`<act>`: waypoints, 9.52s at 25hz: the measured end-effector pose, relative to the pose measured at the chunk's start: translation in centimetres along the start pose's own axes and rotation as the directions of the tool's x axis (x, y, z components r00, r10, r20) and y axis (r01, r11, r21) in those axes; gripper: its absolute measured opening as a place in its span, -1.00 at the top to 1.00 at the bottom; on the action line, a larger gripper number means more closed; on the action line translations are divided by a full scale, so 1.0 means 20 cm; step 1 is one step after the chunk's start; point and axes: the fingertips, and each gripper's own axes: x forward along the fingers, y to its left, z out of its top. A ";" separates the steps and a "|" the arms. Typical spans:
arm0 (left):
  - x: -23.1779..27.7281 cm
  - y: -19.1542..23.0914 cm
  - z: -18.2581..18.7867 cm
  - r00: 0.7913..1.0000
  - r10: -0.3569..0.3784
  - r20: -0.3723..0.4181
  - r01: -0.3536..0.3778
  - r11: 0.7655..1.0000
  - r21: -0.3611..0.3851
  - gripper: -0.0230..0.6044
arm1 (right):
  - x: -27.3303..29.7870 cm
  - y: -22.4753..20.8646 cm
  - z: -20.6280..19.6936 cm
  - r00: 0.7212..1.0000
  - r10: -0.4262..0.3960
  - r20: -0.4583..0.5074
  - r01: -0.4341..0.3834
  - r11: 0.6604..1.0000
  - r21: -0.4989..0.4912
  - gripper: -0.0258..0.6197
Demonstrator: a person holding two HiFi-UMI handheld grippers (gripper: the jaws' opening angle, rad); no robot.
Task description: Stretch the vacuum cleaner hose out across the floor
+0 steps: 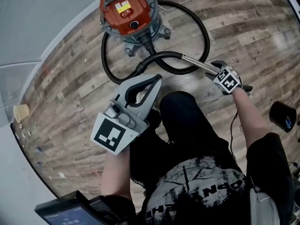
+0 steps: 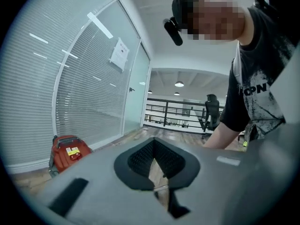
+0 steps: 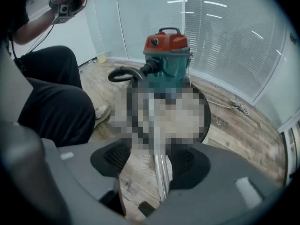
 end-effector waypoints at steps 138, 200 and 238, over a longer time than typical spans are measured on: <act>-0.29 -0.12 1.53 0.989 -0.145 -0.019 0.136 0.960 -0.244 0.93 | -3.30 -0.44 1.03 0.582 -0.768 0.265 0.579 0.621 0.528 0.66; -0.98 -2.90 0.59 0.894 -0.439 -0.090 0.402 0.875 -0.270 0.93 | -4.07 2.03 -1.31 0.598 -0.783 0.171 0.521 0.542 0.660 0.66; -0.54 -4.99 0.25 0.318 -0.922 -0.222 0.891 0.371 -0.263 0.93 | -5.00 3.61 -3.22 0.338 -0.827 -0.449 0.546 -0.216 0.810 0.66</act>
